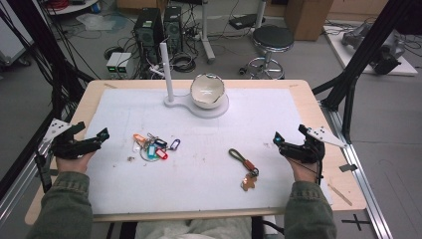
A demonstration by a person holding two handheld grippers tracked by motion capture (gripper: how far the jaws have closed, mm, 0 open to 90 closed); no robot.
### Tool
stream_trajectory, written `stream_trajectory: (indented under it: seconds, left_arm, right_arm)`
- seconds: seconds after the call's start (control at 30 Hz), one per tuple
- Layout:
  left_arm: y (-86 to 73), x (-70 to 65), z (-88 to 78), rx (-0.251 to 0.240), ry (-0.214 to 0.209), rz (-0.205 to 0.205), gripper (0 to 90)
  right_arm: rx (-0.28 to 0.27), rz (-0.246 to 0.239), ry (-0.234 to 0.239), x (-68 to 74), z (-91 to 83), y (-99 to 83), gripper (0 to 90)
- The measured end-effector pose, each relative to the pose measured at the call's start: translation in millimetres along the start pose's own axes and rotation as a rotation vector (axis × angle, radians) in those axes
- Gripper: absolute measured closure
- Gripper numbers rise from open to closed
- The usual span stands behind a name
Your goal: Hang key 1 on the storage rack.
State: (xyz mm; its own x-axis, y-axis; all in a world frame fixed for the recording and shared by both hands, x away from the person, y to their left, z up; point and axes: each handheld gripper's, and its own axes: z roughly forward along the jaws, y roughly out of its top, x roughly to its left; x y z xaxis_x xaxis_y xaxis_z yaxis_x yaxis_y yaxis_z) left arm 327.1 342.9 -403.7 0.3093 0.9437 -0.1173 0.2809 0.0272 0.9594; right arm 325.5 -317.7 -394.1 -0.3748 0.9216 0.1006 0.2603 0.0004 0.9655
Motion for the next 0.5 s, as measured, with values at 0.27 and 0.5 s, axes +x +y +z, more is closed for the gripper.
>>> stream_trajectory:
  seconds: [0.27, 0.5]
  left_arm:
    - [-0.1, 0.8, -0.1, 0.001, 0.001, 0.000, 6.2]
    - [-0.5, 1.2, 1.0, 0.007, -0.001, -0.003, 6.2]
  right_arm:
    - [-0.002, 0.003, -0.001, -0.3, -1.2, 0.2, 0.6]
    - [-0.001, -0.008, 0.000, 1.1, -0.9, 0.3, 0.7]
